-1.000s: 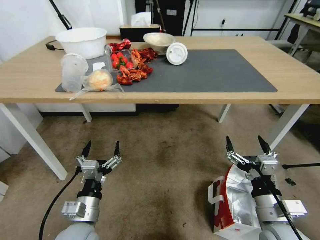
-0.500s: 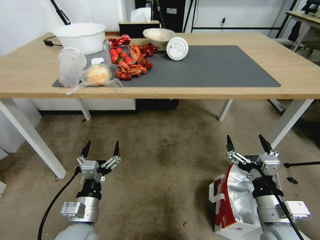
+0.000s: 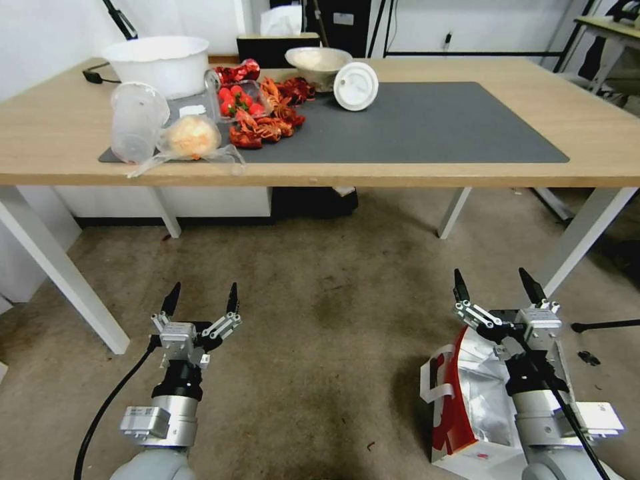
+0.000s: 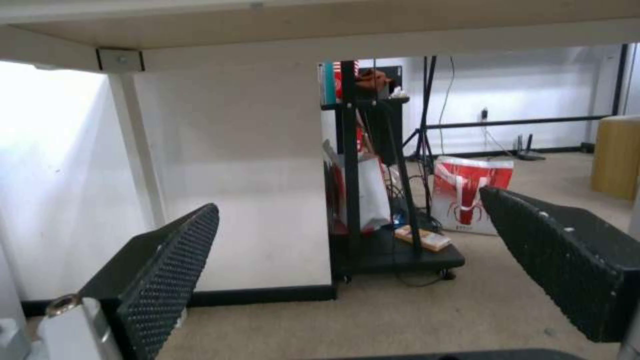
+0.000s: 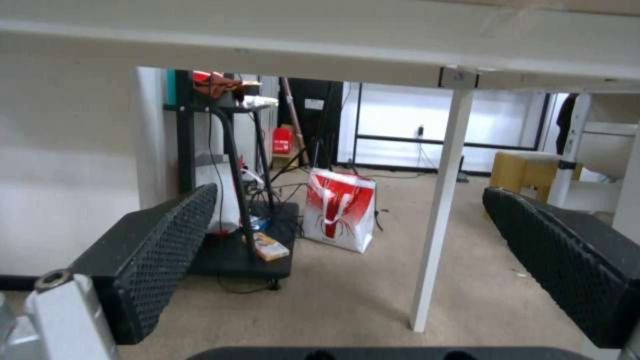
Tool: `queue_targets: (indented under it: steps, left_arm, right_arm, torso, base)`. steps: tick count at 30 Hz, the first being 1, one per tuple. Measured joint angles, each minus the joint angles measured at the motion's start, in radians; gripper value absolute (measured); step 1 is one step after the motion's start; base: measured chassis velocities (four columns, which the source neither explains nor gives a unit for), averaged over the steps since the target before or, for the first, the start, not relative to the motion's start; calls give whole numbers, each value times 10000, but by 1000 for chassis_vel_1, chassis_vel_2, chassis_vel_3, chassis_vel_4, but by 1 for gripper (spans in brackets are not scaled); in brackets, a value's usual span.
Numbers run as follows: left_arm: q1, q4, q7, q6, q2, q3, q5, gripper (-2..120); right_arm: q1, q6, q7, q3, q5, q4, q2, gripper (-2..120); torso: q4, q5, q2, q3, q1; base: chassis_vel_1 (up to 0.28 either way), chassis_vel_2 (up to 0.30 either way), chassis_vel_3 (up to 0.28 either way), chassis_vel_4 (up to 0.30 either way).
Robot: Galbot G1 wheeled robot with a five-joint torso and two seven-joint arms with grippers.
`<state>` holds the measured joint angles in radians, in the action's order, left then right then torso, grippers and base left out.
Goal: Pick up the food delivery bag from the floor and place it on the table.
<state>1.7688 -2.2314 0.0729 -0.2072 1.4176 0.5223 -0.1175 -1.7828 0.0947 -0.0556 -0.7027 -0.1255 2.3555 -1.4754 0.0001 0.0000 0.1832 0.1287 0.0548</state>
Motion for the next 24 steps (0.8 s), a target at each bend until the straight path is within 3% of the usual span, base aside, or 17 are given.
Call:
queue_targets:
  steps: [24]
  left_arm:
    - [-110,210,-1,-51,38,-39,-8,98]
  right_arm:
    - [28,19,-5,46,116,-149,-70,100]
  torso:
    - [0,0,-944,-794,-149]
  base:
    - [0,0,0,0]
